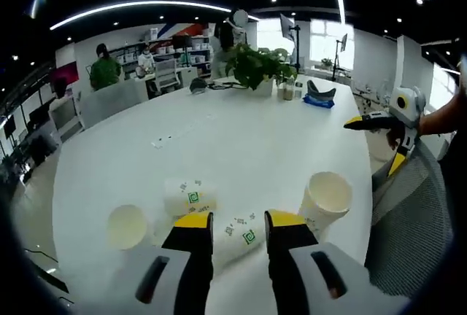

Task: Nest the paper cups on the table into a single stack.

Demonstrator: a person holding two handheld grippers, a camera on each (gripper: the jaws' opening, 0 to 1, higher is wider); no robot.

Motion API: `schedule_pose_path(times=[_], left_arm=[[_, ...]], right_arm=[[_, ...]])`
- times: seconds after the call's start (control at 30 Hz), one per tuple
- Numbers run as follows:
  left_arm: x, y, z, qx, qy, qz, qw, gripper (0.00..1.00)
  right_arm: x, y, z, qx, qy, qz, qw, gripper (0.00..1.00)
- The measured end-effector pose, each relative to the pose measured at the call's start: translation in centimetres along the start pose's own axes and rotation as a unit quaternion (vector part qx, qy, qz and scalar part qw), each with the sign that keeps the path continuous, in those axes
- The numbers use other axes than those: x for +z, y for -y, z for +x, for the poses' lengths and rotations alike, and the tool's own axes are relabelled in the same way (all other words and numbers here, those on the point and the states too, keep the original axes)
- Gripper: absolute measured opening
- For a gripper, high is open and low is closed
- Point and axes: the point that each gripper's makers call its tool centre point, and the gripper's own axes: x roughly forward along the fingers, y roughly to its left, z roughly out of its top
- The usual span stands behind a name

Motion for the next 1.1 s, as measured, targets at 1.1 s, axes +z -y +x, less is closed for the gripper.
schedule_pose_path(times=[1.1], left_arm=[[-3.8, -1.5, 3.2, -0.034, 0.006, -0.150, 0.9881, 0.19]], right_arm=[[-0.2, 0.2, 0.0, -0.007, -0.008, -0.011, 0.9999, 0.91]])
